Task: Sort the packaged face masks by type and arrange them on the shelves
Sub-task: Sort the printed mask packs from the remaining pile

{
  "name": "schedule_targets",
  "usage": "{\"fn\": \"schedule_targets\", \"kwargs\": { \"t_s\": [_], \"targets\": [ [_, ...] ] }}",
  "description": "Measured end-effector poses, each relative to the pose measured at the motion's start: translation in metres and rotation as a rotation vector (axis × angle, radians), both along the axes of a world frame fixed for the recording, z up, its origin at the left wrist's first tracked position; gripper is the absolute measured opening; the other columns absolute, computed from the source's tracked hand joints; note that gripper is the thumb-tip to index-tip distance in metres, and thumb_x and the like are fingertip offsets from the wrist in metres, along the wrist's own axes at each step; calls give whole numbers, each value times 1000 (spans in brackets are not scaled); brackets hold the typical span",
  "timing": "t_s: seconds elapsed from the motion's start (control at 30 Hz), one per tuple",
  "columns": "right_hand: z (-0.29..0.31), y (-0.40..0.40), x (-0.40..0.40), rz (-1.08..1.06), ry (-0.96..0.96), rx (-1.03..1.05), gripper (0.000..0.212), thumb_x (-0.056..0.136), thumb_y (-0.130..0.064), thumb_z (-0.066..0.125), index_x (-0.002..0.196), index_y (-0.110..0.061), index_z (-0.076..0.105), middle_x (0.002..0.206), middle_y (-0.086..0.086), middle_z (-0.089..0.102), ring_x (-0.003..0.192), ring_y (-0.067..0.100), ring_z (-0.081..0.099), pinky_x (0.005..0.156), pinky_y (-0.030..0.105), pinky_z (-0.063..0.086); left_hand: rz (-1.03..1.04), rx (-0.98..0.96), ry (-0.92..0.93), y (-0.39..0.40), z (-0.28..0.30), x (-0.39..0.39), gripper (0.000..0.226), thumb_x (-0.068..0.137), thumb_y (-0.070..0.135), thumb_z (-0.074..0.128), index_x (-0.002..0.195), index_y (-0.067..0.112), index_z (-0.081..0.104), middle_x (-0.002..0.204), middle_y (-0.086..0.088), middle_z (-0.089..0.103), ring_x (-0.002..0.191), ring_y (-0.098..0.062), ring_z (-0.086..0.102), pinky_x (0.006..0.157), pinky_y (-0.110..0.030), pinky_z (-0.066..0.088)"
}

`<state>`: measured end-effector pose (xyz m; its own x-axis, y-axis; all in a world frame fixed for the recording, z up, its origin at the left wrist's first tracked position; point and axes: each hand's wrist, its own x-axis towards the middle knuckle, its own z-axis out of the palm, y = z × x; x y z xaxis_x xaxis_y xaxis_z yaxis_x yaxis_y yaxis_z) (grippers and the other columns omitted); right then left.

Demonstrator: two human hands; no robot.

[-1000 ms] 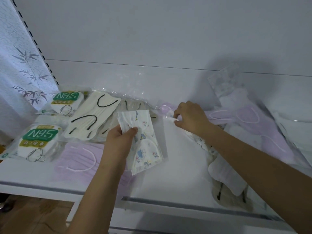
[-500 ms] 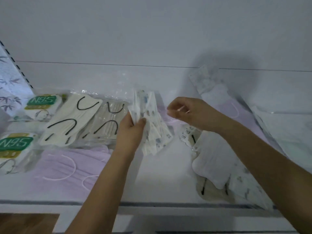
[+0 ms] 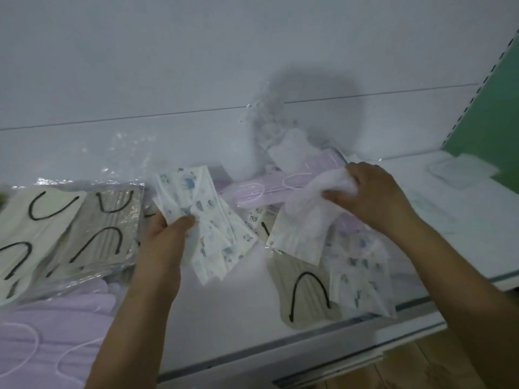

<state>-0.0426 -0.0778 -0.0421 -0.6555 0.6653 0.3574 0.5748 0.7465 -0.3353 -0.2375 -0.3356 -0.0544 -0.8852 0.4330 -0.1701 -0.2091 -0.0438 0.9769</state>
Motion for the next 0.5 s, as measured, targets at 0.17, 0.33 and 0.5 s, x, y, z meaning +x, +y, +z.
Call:
{"fn": "schedule_targets", "kwargs": {
  "t_s": [0.17,0.33,0.5],
  "targets": [
    [11,26,-2,-365,-99,112,85,81,-54,68,145,-7,37,144,21,39,128,41,39,100,50,37,43,-1,-11,4,-4,-7,37,96,1,54,130,12,62,116,-10,69,98,-29,66,74,-33,52],
    [-24,-54,-10,252,-25,354,75,75,-66,59,130,-16,56,130,7,56,114,29,53,89,42,47,36,-7,-5,4,-7,-4,32,96,-1,53,123,13,64,104,-6,70,87,-23,67,69,-32,51],
    [-45,-52,-13,371,-95,327,43,84,-50,51,102,-17,72,101,3,71,91,28,67,75,39,55,11,2,-27,0,-8,-3,27,98,3,54,108,24,68,109,-5,71,93,-22,68,82,-36,53]
  ]
}}
